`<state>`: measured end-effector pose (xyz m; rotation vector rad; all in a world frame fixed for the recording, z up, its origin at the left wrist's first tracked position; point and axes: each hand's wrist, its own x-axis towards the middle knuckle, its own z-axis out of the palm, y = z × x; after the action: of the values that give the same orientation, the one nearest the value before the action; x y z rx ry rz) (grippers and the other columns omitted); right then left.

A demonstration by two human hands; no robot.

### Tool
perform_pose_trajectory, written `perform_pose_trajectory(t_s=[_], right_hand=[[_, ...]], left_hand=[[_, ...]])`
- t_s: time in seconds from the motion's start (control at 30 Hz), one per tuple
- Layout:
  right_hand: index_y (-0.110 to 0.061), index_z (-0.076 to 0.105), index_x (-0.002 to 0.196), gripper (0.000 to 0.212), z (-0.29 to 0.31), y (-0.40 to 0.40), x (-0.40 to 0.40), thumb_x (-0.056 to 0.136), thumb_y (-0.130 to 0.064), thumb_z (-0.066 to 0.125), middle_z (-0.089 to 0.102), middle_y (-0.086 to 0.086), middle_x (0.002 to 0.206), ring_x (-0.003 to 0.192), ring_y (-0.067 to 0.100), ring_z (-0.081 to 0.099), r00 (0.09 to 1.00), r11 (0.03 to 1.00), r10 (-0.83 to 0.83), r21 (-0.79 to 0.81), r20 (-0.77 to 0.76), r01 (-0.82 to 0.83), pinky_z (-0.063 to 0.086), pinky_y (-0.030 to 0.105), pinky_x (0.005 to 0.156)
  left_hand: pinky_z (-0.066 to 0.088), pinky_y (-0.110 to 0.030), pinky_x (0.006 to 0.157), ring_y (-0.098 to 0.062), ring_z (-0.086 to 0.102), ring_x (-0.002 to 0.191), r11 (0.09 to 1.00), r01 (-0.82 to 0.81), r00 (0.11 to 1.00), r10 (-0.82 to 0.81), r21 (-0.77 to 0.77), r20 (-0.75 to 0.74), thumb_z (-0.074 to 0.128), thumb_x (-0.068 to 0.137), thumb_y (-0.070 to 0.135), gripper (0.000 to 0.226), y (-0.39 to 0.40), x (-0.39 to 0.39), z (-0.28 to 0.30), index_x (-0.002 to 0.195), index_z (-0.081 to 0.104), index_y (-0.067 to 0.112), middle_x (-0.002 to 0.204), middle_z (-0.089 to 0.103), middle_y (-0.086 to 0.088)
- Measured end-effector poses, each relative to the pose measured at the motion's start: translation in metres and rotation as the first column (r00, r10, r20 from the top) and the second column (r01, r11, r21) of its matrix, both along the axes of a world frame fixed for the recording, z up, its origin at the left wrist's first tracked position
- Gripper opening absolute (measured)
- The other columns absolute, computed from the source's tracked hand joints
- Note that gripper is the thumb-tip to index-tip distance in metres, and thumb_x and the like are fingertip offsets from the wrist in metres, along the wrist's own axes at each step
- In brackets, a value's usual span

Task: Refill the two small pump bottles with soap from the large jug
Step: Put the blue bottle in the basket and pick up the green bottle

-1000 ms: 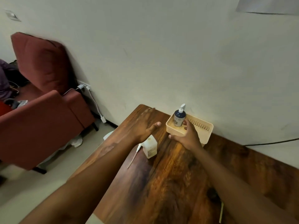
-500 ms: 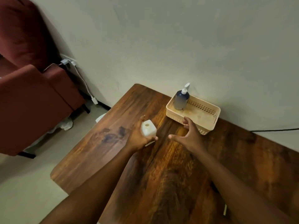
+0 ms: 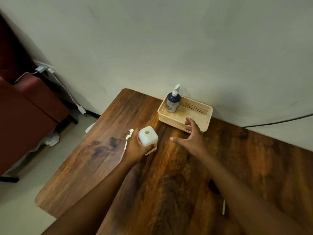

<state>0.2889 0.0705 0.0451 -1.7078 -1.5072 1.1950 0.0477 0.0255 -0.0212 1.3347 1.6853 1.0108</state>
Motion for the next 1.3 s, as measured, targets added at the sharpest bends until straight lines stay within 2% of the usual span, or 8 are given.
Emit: perform_pose_trajectory(t_s=[0.3,0.4,0.5,0.7,0.9,1.07,1.2,1.3], right_hand=[[-0.039,0.023,0.152,0.113,0.034,-0.056,0.095,0.062,-0.050,0.091,0.034,-0.007,0.155,0.137,0.014,0.039,0.996,0.996,-0.077,0.045,-0.046,0.079,0.041,0.025,0.088],[-0.045,0.022,0.149,0.113,0.039,-0.079,0.128,0.059,-0.057,0.089,0.036,-0.009,0.154,0.135,0.012,0.040,0.994,0.992,-0.114,0.054,-0.006,0.114,0.046,0.031,0.091],[-0.045,0.023,0.148,0.112,0.037,-0.101,0.157,0.058,-0.059,0.088,0.036,-0.011,0.153,0.135,0.012,0.040,0.992,0.991,-0.124,0.060,0.016,0.123,0.047,0.036,0.097],[-0.042,0.024,0.150,0.116,-0.003,-0.129,0.185,0.056,-0.053,0.091,0.034,-0.008,0.155,0.140,0.015,0.035,0.992,0.992,-0.128,-0.025,-0.010,0.127,0.040,0.032,0.099],[-0.042,0.026,0.150,0.121,-0.065,-0.140,0.185,0.051,-0.041,0.096,0.033,-0.007,0.158,0.144,0.019,0.032,0.993,0.983,-0.111,-0.154,-0.035,0.105,0.033,0.045,0.113],[-0.041,0.040,0.141,0.101,-0.096,-0.146,0.179,0.058,-0.026,0.095,0.045,-0.006,0.149,0.139,0.020,0.039,0.987,0.976,-0.154,-0.158,-0.034,0.147,0.036,0.037,0.105],[-0.032,0.048,0.138,0.086,-0.102,-0.143,0.172,0.065,-0.024,0.092,0.052,-0.007,0.140,0.134,0.016,0.044,0.987,0.980,-0.160,-0.112,0.025,0.162,0.041,0.040,0.108],[-0.030,0.052,0.132,0.075,-0.098,-0.139,0.168,0.068,-0.023,0.090,0.056,-0.014,0.131,0.127,0.009,0.047,0.984,0.980,-0.178,-0.084,0.017,0.179,0.039,0.025,0.102]], left_hand=[[0.058,-0.029,0.091,0.001,0.062,0.117,0.977,0.207,0.978,-0.207,0.055,-0.017,0.092,0.069,0.045,0.069,-0.033,0.082,0.052,0.124,0.051,0.042,0.125,0.063,0.019],[0.058,-0.033,0.090,-0.010,0.064,0.115,0.968,0.244,0.969,-0.242,0.062,-0.046,0.094,0.068,0.040,0.072,-0.044,0.116,0.063,0.126,0.053,0.029,0.122,0.065,0.010],[0.059,-0.036,0.090,-0.003,0.062,0.111,0.960,0.270,0.962,-0.265,0.070,-0.069,0.095,0.070,0.032,0.070,-0.053,0.146,0.072,0.125,0.052,0.026,0.118,0.063,0.015],[0.056,-0.054,0.098,-0.021,0.061,0.124,0.950,0.304,0.952,-0.301,0.064,-0.054,0.094,0.072,0.027,0.075,-0.055,0.177,0.067,0.134,0.052,0.017,0.131,0.063,-0.002],[0.057,-0.054,0.098,-0.023,0.061,0.124,0.954,0.298,0.953,-0.297,0.015,-0.051,0.094,0.071,0.023,0.078,-0.052,0.184,0.043,0.135,0.051,0.013,0.132,0.062,-0.005],[0.056,-0.050,0.100,-0.020,0.060,0.126,0.956,0.292,0.956,-0.292,-0.019,-0.020,0.093,0.073,0.016,0.083,-0.051,0.185,0.027,0.141,0.045,0.013,0.133,0.062,-0.002],[0.059,-0.051,0.096,-0.023,0.060,0.124,0.955,0.292,0.956,-0.293,-0.044,-0.009,0.091,0.074,0.011,0.078,-0.050,0.185,0.020,0.135,0.043,0.012,0.130,0.060,-0.004],[0.061,-0.046,0.092,-0.022,0.060,0.124,0.954,0.295,0.955,-0.296,-0.050,-0.004,0.090,0.075,0.012,0.077,-0.046,0.183,0.022,0.134,0.041,0.012,0.129,0.059,-0.003]])
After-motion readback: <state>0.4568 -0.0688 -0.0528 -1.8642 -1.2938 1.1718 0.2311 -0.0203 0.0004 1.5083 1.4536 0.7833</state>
